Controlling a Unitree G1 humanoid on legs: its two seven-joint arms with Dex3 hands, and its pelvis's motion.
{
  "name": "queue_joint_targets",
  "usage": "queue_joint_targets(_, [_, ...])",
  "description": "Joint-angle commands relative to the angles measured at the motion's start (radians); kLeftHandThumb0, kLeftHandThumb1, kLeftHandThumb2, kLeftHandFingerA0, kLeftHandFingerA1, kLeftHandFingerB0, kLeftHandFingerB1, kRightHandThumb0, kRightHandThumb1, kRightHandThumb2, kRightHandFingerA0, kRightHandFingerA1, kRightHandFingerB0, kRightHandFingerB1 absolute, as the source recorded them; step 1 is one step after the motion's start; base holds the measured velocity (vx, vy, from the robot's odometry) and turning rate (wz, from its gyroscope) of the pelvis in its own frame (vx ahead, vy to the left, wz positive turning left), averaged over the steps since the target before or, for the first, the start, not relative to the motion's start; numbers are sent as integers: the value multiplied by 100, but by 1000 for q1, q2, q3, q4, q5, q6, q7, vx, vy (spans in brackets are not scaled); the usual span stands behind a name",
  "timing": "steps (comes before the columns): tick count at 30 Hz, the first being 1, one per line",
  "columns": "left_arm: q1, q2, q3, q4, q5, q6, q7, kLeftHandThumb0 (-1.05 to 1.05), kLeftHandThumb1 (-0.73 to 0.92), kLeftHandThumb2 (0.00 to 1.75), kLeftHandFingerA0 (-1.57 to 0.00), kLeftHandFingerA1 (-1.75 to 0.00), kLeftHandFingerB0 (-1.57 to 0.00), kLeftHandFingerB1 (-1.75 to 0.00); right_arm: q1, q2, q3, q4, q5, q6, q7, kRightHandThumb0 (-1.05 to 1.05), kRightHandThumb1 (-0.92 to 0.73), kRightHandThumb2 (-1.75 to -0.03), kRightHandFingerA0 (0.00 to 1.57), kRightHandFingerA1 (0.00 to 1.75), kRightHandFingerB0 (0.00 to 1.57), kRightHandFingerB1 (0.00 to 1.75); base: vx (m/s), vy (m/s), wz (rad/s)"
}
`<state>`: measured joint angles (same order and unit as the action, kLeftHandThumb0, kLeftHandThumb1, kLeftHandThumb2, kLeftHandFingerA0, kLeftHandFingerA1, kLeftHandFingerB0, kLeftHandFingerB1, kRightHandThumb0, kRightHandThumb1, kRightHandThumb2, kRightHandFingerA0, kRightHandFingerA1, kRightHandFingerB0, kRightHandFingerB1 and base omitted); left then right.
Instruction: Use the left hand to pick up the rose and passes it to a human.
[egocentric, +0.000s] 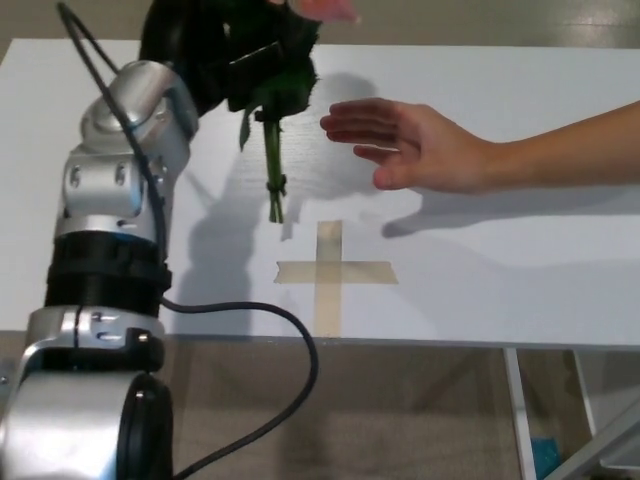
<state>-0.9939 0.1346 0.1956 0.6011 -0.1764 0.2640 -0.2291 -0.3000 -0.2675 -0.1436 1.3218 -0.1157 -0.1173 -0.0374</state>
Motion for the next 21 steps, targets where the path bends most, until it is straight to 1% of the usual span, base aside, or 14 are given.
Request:
queue_joint_targets(1, [-37, -31, -16, 18, -3, -6, 31, -23, 83, 64, -104, -153, -73, -105, 6, 1, -5, 1, 16, 13, 14, -56, -79, -64, 67, 54, 55, 40, 0, 0, 0])
queue_joint_targets(4, [-52, -45, -16, 32, -6, 4, 41, -24, 82, 64, -105, -152, -74, -102, 6, 1, 0, 1, 14, 16, 12, -56, -79, -64, 66, 54, 54, 40, 0, 0, 0])
queue_joint_targets(5, [-63, -56, -14, 47, -11, -1, 41, -24, 82, 64, -104, -152, -74, -97, 5, 1, 1, 1, 15, 16, 11, -56, -79, -64, 66, 54, 54, 40, 0, 0, 0])
queue_joint_targets(7, [-66, -57, -13, 52, -11, -4, 41, -24, 82, 64, -104, -152, -74, -97, 5, 1, 2, 1, 15, 16, 11, -56, -79, -64, 66, 54, 54, 40, 0, 0, 0])
queue_joint_targets(8, [-89, -72, -17, 78, -9, -11, 45, -23, 80, 67, -101, -152, -74, -89, 4, 2, 1, 1, 17, 16, 9, -56, -79, -64, 66, 54, 54, 40, 0, 0, 0])
queue_joint_targets(12, [-120, -86, -15, 123, -7, -24, 50, -23, 80, 67, -99, -152, -76, -90, 1, 0, 0, 2, 18, 19, 10, -56, -79, -64, 66, 54, 54, 39, 0, 0, 0])
queue_joint_targets(13, [-131, -109, -12, 133, -10, -26, 73, -24, 81, 64, -104, -146, -82, -88, -2, 1, 3, 1, 16, 19, 7, -56, -79, -64, 66, 54, 53, 39, 0, 0, 0])
queue_joint_targets(14, [-138, -124, -12, 140, -10, -29, 85, -25, 81, 64, -105, -146, -85, -87, -3, 1, 5, 1, 14, 18, 7, -56, -79, -64, 66, 54, 54, 39, 0, 0, 0])
queue_joint_targets(16, [-143, -132, -13, 146, -8, -33, 88, -25, 81, 64, -105, -146, -85, -87, -4, 0, 6, 0, 14, 18, 8, -56, -79, -64, 66, 54, 54, 39, 0, 0, 0])
queue_joint_targets(17, [-144, -141, -21, 140, -4, -34, 85, -25, 72, 62, -112, -132, -93, -78, -3, 0, 5, 0, 16, 18, 10, -56, -79, -64, 67, 53, 54, 39, 0, 0, 0])
queue_joint_targets(18, [-144, -155, -35, 129, 2, -35, 81, -25, 72, 62, -112, -132, -93, -78, -3, 1, 3, 0, 19, 19, 12, -56, -79, -64, 67, 53, 54, 39, 0, 0, 0])
queue_joint_targets(19, [-145, -167, -58, 125, 9, -47, 58, -25, 81, 64, -106, -147, -77, -97, -6, 1, 5, 0, 17, 21, 14, -56, -79, -64, 66, 54, 53, 39, 0, 0, 0])
queue_joint_targets(20, [-142, -176, -66, 121, 9, -52, 54, -25, 80, 66, -100, -150, -75, -95, -6, 1, 6, 0, 16, 21, 14, -56, -79, -64, 66, 54, 54, 40, 0, 0, 0])
queue_joint_targets(21, [-139, -186, -73, 116, 8, -57, 52, -25, 80, 66, -100, -150, -75, -95, -6, 1, 7, 0, 15, 22, 13, -56, -79, -64, 66, 54, 54, 40, 0, 0, 0])
